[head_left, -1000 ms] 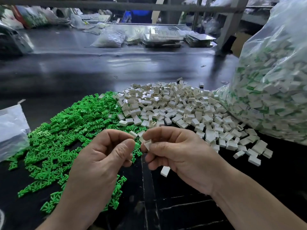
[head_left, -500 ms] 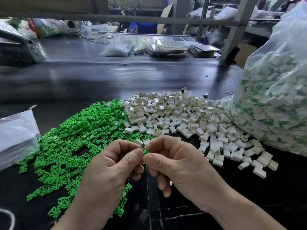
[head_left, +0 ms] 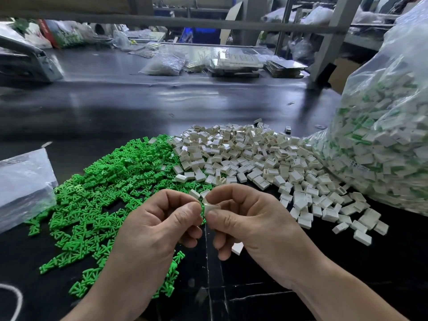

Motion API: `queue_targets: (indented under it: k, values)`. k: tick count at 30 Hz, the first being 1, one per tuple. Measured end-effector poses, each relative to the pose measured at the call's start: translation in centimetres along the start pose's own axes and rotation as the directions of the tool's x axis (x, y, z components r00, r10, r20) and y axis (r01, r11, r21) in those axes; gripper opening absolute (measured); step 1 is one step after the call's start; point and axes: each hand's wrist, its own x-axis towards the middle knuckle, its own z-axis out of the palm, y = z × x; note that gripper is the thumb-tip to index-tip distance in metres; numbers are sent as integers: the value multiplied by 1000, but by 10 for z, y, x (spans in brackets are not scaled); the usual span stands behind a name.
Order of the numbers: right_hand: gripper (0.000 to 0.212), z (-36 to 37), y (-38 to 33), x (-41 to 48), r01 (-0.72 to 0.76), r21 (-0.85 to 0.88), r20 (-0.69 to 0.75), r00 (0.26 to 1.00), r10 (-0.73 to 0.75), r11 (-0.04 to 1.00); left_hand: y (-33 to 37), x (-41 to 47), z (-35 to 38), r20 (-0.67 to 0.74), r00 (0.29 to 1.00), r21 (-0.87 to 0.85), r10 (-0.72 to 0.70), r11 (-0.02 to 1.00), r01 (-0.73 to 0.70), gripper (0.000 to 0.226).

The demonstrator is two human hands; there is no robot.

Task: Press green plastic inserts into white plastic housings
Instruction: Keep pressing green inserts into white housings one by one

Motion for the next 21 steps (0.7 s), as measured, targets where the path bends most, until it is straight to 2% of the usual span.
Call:
queue_targets:
  k: [6, 9, 12, 16, 21]
  values:
    - [17, 1, -1, 0, 31, 20, 26, 999, -32, 999, 5, 0, 1, 26, 999, -143, -29, 989, 33, 29]
    - [16, 2, -3, 1, -61, 188, 90, 995, 44, 980, 8, -1, 4, 50, 998, -199, -35, 979, 45, 28]
    - [26, 0, -3, 2, -199, 349, 173, 974, 146, 916, 8, -3, 5, 41, 999, -175, -24, 984, 30, 28]
    - [21, -2, -5, 2, -266, 314, 229, 953, 199, 912, 7, -4, 6, 78, 997, -151, -24, 988, 36, 28]
    - [19, 1, -7, -2, -234, 252, 217, 959, 181, 939, 8, -3, 8, 230, 966, -336, -120, 922, 195, 37]
